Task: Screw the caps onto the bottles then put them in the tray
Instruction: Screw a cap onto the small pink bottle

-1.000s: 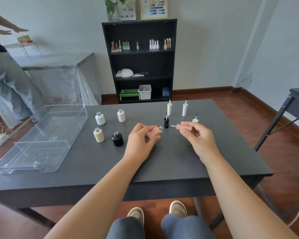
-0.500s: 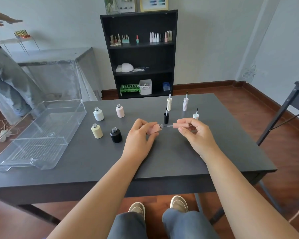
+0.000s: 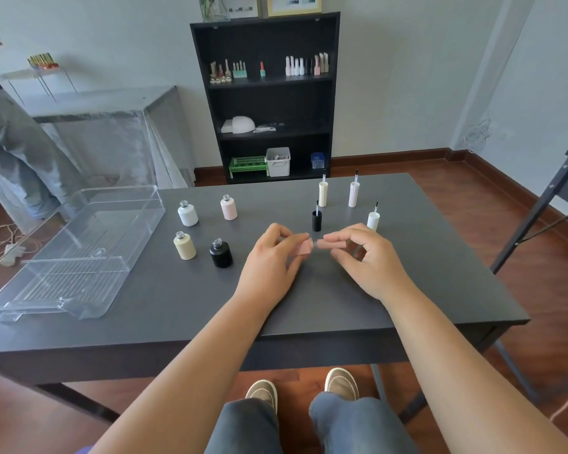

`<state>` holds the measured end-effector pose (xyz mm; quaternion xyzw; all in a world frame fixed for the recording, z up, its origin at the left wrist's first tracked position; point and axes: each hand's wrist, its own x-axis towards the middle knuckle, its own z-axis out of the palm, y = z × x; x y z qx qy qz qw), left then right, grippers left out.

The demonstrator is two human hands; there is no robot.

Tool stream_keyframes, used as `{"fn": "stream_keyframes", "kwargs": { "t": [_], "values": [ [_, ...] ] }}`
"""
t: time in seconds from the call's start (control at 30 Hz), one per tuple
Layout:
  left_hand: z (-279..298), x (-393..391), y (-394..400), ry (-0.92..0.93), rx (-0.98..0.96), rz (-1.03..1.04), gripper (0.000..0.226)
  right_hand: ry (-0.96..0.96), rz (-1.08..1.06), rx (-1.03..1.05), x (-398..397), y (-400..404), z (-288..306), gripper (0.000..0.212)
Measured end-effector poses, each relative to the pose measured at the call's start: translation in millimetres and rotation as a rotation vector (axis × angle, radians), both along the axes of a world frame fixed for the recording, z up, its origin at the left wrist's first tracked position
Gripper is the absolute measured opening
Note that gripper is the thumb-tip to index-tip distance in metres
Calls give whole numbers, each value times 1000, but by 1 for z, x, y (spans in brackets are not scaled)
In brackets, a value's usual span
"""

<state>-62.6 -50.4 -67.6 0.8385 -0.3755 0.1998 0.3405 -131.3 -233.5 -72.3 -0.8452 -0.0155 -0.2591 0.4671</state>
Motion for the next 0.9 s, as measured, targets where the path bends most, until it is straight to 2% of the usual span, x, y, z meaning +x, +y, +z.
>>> {"fn": "stream_keyframes", "kwargs": {
  "t": [0.27, 0.43, 0.73, 0.9],
  "values": [
    [2, -1, 2, -7, -9, -37, 28, -139, -70, -249, -2, 7, 2, 29],
    [2, -1, 3, 39, -76, -68, 28, -180, -54, -217, -4, 8, 3, 30],
    [0, 1, 5, 55, -115, -123, 26, -135, -53, -144, -5, 7, 6, 26],
    [0, 3, 4, 48, -140, -134, 24, -31, -59, -81, -3, 6, 3, 18]
  ]
}}
